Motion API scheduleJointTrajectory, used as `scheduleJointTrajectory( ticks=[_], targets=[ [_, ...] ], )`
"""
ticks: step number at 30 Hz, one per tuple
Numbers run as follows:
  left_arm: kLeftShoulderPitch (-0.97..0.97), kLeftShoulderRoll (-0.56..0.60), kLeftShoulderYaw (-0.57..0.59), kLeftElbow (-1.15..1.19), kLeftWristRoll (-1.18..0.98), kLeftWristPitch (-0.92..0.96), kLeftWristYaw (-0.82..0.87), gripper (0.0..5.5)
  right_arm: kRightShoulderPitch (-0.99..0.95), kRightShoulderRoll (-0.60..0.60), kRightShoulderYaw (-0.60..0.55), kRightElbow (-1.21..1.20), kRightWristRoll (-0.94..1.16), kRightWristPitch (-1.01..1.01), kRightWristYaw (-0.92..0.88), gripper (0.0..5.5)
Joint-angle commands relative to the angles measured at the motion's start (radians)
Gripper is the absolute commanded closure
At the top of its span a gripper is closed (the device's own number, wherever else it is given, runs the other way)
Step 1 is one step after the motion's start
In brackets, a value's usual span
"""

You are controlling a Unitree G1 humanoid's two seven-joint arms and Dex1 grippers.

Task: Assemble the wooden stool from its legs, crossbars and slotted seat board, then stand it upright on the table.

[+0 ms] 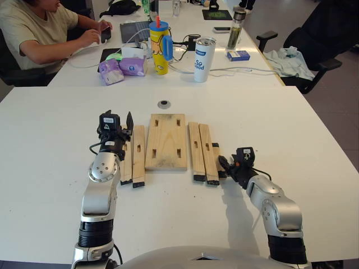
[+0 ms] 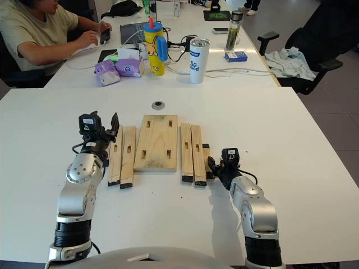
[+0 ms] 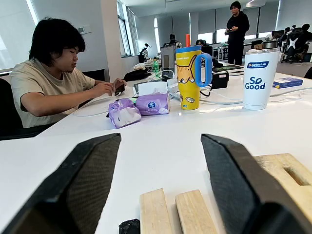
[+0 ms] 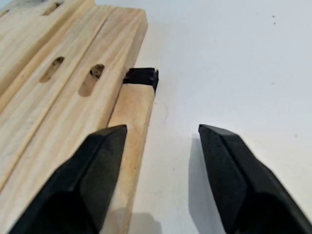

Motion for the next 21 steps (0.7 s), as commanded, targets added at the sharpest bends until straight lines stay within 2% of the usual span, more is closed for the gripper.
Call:
scheduleJointTrajectory(
  ticks=[1,11,21],
  targets=[
    [-0.018,-0.007,-0.002,0.011,-0.001,0.005,0.0,2.43,-0.01,-0.01,0.008,0.002,0.015,0.024,0.015,2.76],
    [-0.023,-0.007,0.007,0.021,-0.012,0.004,-0.005,2.43,-0.008,-0.035,0.04,-0.018,0.029,0.076,0.057,2.76],
    [-0.04,-0.01,0.003,0.03,-0.013,0.01,-0.003,2.43,-0.024,-0.044,0.079,-0.006,-0.001,0.194,0.0,2.76]
  ],
)
